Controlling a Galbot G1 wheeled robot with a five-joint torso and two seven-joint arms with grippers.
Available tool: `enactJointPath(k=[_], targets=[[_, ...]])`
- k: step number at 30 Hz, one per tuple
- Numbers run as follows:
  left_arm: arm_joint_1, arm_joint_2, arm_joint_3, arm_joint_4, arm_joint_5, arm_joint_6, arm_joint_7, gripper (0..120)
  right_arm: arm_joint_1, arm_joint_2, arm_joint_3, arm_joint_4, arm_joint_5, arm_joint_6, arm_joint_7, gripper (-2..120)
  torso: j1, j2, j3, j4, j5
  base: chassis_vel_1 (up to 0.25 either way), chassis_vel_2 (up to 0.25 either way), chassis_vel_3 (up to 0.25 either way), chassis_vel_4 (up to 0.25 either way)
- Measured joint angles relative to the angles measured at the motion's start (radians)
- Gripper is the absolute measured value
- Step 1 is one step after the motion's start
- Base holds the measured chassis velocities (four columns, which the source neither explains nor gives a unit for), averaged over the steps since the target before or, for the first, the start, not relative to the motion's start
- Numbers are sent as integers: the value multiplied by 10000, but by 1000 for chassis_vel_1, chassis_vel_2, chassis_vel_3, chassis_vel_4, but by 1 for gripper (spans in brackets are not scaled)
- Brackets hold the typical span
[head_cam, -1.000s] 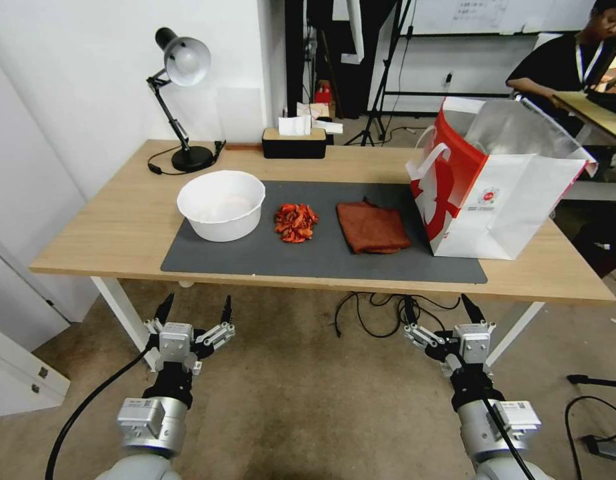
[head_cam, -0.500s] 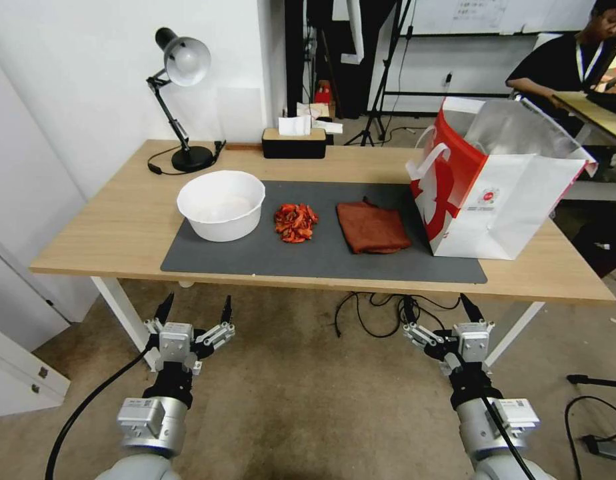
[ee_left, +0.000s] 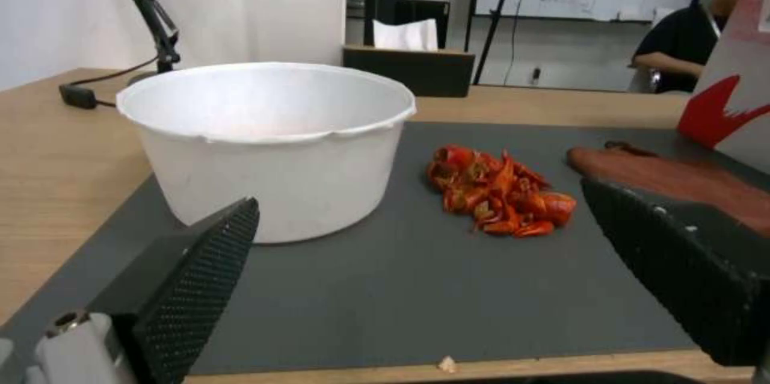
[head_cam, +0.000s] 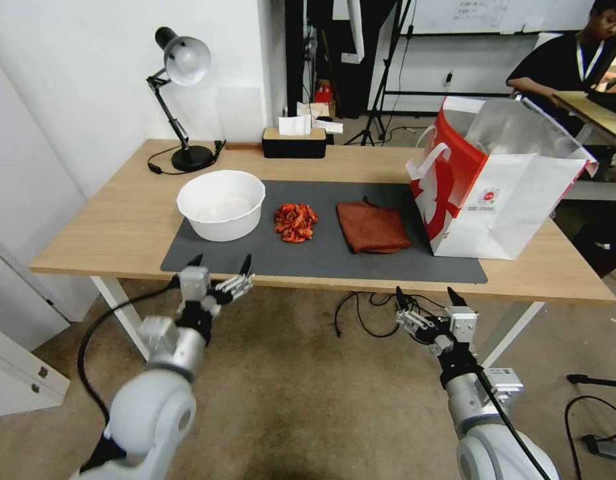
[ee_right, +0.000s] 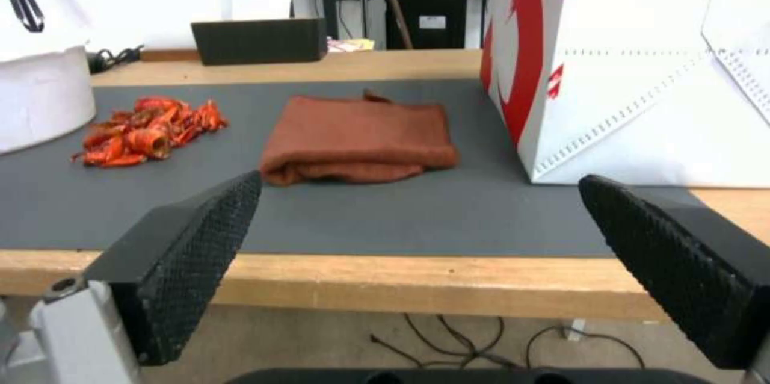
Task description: Sweep shrimp from table into container with towel, then put container into takeout bag.
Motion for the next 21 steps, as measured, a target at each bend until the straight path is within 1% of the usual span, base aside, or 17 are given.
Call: enactJointPath(k=[7,11,13,15,16,17,18,19,20,21], targets=[[197,-3,-24,-54,27,-9,5,100,16,-75,59,-105,12,221,-74,100,-3,0,-1,0,1,0,0,0,0],[318,29,-119,-131,54,-27,21,100,68,-204,164,-241,9,544,-221,100,-4,1,-2,-1,1,0,0,0,0],[366,33,-181,-143,47,-37,48,100,131,-252,187,-335,203,771,-323,100,-3,0,-2,-1,1,0,0,0,0],[368,37,-202,-149,-13,-22,51,100,146,-255,171,-343,340,803,-356,100,-3,0,-1,-1,0,0,0,0,0],[324,63,-239,-153,-187,45,38,100,176,-250,111,-343,519,820,-384,100,-4,0,-1,-1,1,0,0,0,0],[150,140,-307,-142,-420,166,-12,100,209,-244,64,-344,622,823,-397,100,-4,0,-1,2,0,0,0,0,0],[150,140,-307,-142,-420,166,-12,100,209,-244,64,-344,622,823,-397,100,-4,0,-1,2,0,0,0,0,0],[-184,283,-401,-95,-779,323,-138,100,239,-241,34,-347,663,824,-401,100,-4,0,-1,1,1,0,0,0,0],[-708,544,-519,-15,-1453,599,-362,100,263,-254,13,-350,681,823,-403,100,-3,0,-1,-3,0,0,0,0,0],[-708,544,-519,-15,-1453,599,-362,100,263,-254,13,-350,681,823,-403,100,-3,0,-1,-3,0,0,0,0,0]])
